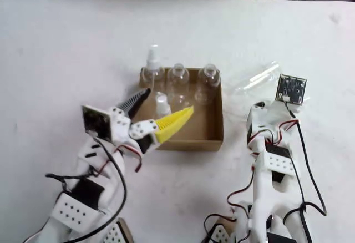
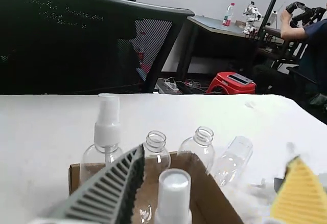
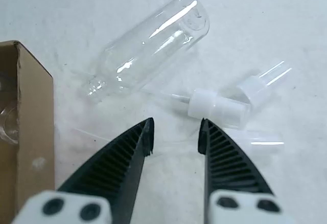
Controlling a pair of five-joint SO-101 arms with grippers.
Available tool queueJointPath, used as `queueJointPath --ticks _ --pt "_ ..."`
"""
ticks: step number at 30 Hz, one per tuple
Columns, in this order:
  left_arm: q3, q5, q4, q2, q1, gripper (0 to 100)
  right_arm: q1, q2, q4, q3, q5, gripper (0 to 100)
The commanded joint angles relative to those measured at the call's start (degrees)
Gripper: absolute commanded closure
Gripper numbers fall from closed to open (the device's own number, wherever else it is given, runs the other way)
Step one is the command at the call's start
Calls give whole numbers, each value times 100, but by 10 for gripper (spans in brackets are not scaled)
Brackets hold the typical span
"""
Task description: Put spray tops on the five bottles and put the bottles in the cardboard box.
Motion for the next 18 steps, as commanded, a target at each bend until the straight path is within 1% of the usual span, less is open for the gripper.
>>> queueJointPath --ticks 1,5,8,14,18 --pt "-1662 369 1495 -66 -145 604 13 13 -119 -193 18 872" --pt "-2769 431 2840 -66 -145 600 -40 13 -110 -193 35 872" --pt "-3455 431 3780 -66 -303 600 -75 13 -110 -193 53 872" --pt "-5090 404 5670 -22 -963 604 -75 13 -110 -193 53 872" --pt "-5890 396 6497 -22 -1464 604 -66 13 -101 -193 53 872"
